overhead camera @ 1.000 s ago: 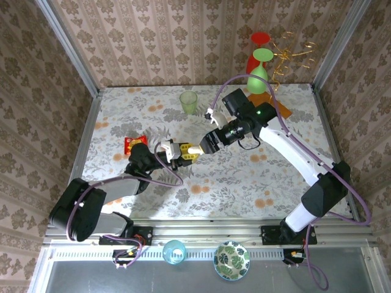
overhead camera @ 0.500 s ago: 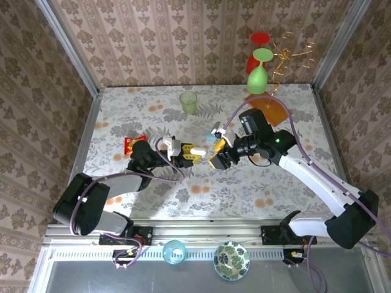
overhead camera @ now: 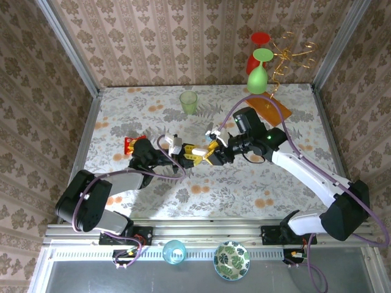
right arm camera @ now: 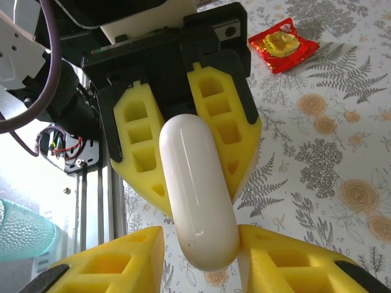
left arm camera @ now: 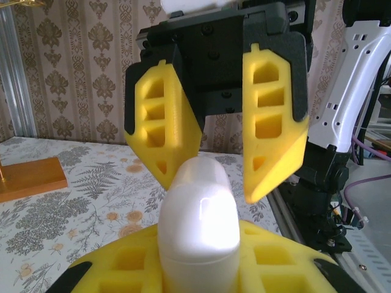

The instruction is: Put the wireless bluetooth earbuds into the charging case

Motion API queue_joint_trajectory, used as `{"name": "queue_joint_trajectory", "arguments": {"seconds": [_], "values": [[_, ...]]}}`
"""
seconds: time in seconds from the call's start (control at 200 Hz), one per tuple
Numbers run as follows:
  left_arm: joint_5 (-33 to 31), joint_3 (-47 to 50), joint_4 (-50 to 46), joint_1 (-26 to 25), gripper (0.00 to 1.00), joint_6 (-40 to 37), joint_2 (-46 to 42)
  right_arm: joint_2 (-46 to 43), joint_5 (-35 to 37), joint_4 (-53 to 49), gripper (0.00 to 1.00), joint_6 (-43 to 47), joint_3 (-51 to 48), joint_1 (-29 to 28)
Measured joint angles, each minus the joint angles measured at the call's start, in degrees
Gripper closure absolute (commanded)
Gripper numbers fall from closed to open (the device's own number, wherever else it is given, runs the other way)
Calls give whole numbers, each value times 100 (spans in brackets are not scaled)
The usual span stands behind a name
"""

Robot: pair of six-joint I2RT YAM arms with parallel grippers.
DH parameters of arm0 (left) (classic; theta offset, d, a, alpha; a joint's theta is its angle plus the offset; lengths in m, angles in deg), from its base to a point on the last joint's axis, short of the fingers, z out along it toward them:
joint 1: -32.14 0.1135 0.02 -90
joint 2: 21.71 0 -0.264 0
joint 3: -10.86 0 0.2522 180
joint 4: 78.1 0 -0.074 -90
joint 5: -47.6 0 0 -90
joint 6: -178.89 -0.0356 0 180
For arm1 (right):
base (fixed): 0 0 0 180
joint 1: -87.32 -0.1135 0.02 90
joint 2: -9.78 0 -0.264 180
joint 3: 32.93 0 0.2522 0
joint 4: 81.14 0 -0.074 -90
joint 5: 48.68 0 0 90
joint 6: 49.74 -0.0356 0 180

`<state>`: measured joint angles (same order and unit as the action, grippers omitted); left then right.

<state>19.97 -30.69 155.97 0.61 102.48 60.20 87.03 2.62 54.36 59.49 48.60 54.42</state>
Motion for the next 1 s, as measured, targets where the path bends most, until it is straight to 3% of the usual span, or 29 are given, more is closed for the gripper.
{"name": "queue_joint_trajectory", "arguments": {"seconds": [0.14, 0.315, 0.37, 0.46, 0.6, 0.805, 1.0], "values": [[70, -7, 4, 2, 94, 61, 11, 42, -28, -2, 83, 122, 0, 7], [85, -7, 4, 7, 90, 103, 13, 39, -33, -15, 88, 184, 0, 13], [81, -7, 2, 7, 79, 103, 13, 39, -33, -15, 88, 184, 0, 13], [28, -4, 31, 4, 47, 87, 13, 37, -33, -4, 88, 181, -2, 13], [-186, 9, 146, 11, 17, -28, 11, 9, -31, 133, 88, 85, -151, 17], [-866, 525, 111, 136, 1, -638, -275, -101, 299, 730, 89, -627, -802, 238], [-2048, 1001, -431, 173, 0, -1624, -828, 68, 896, 1379, 89, -2083, -1084, 647]]}}
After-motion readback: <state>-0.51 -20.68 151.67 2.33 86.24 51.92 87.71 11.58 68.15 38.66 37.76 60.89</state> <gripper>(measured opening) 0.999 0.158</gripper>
